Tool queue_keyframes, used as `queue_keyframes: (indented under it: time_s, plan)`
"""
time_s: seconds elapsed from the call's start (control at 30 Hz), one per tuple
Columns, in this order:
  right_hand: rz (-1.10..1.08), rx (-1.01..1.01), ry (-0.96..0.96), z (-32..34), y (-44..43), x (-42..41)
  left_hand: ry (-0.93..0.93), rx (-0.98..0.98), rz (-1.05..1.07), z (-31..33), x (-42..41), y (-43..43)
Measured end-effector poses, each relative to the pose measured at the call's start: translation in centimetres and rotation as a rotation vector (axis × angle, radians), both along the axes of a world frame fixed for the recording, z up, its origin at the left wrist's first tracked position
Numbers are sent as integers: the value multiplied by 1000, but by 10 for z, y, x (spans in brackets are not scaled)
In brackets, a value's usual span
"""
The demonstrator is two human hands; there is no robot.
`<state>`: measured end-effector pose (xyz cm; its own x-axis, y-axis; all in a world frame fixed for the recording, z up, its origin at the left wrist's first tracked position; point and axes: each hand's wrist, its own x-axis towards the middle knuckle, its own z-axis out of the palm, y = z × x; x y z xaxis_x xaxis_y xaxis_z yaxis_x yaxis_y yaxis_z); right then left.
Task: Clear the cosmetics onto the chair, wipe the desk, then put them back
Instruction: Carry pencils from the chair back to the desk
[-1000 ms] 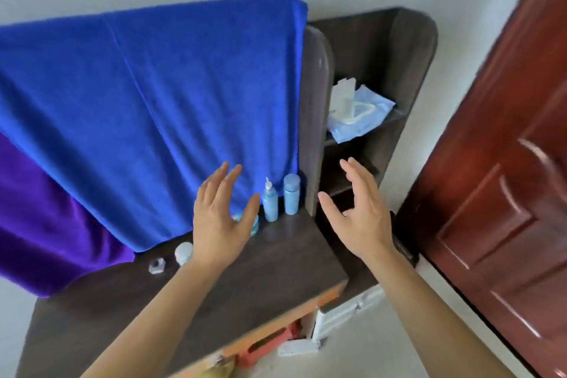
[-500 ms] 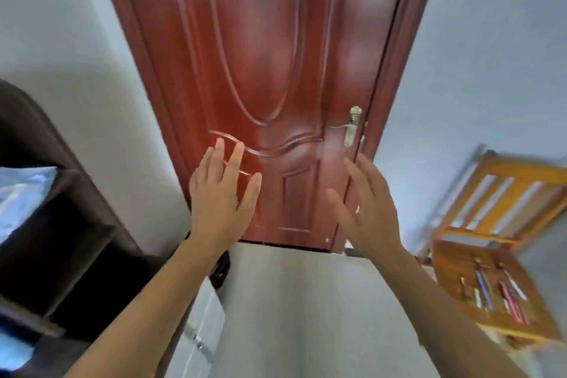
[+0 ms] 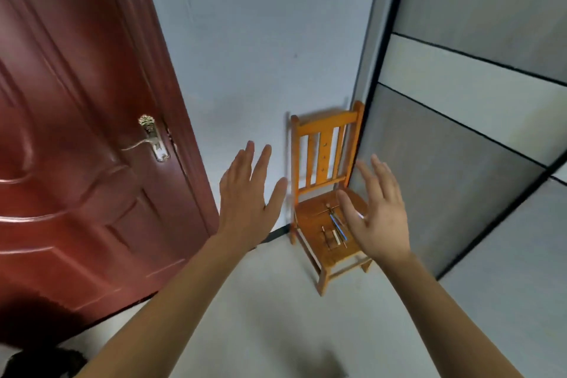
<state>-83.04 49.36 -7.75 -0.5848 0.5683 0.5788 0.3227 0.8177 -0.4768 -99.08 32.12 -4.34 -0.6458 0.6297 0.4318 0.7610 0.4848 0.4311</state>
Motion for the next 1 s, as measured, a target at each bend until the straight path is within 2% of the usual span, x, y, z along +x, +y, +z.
queue_keyframes:
  time_s: [0.23,0.5,0.73,1.0]
  plan:
    - [-22,-107,-84,-12,145,-27,-11,-63,-23,-15,-32,157]
    - [-42,-147,-167,-22,258,-95,-30,-93,21,-35,-95,267]
    - [-110,-185,-272,-61,336,-169,-89,-127,-23,-95,-182,350]
    - [-210,-330,-514,-114,414,-221,-238,-288,-129,-175,-234,433]
